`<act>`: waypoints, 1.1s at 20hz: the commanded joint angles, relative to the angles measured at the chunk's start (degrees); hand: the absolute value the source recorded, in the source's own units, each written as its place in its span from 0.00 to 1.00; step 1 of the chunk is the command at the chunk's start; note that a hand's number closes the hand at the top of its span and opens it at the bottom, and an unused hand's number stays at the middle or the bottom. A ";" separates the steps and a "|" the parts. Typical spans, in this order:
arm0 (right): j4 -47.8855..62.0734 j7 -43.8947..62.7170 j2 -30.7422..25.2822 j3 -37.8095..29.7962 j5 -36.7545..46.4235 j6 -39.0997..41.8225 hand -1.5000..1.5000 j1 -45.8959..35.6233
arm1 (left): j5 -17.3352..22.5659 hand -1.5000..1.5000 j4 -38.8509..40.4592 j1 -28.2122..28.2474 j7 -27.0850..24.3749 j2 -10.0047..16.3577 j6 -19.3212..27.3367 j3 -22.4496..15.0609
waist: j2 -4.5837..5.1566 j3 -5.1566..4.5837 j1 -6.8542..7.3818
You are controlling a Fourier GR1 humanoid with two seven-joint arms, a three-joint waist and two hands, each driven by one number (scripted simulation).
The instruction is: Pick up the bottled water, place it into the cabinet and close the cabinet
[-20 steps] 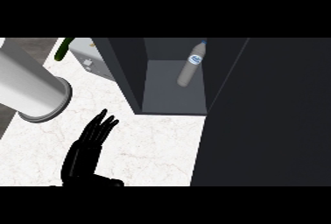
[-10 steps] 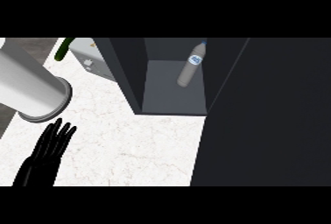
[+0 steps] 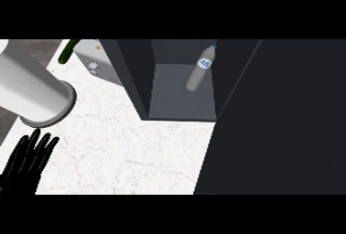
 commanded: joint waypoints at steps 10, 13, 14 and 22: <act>14.36 2.43 16.78 24.73 30.79 -27.61 1.00 -25.85 | 3.61 0.00 -8.20 5.30 2.02 7.29 -2.25 5.11 | 0.76 0.20 1.06; 21.22 -0.09 16.94 26.51 28.44 -37.11 1.00 -32.44 | 4.05 0.00 -10.94 5.97 2.69 8.58 -1.86 6.23 | 1.02 0.27 2.05; 20.14 1.71 16.97 25.40 26.79 -40.32 1.00 -34.27 | 6.07 0.00 -12.81 9.35 1.96 10.77 -3.45 8.64 | 0.90 0.36 1.97; 37.08 -6.37 17.07 17.98 9.26 -35.18 1.00 -48.39 | 8.31 0.00 -12.55 10.49 3.92 11.98 -5.02 14.07 | 1.64 0.44 1.41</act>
